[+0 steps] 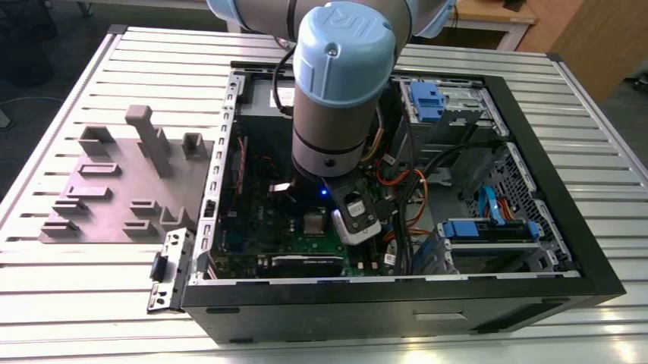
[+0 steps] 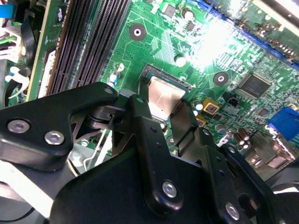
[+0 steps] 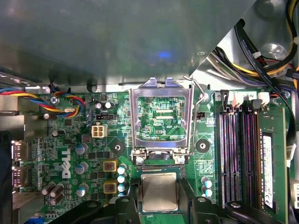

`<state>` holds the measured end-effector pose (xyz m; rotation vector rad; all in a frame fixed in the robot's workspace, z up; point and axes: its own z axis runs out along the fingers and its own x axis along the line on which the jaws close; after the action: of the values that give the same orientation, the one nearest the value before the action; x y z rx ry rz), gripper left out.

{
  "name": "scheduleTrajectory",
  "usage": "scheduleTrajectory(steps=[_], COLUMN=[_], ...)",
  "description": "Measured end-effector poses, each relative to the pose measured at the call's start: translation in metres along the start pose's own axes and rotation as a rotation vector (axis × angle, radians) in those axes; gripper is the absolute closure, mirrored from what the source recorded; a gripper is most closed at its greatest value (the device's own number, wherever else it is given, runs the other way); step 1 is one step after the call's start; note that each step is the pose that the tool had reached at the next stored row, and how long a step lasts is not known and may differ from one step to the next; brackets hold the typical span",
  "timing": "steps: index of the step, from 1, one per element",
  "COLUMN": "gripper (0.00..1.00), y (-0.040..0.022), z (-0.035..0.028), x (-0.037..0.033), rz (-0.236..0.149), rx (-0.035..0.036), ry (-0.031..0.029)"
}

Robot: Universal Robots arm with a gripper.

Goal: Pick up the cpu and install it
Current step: 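Pick up the cpu and move it towards the insertion slot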

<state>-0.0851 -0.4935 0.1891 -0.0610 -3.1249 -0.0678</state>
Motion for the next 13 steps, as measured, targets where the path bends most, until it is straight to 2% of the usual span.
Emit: scheduleTrajectory(steps=[6, 7, 13], gripper=[0.56, 0.49, 0.49], y=[0.0001, 0.0000, 0.0000], z=[0.0009, 0.0009, 0.0012], x=[-0.0002, -0.0003, -0.0018], rz=[0.000, 0.000, 0.000], rx=[-0.0008, -0.0003, 0.0000], ry=[-0.0004, -0.0002, 0.0000])
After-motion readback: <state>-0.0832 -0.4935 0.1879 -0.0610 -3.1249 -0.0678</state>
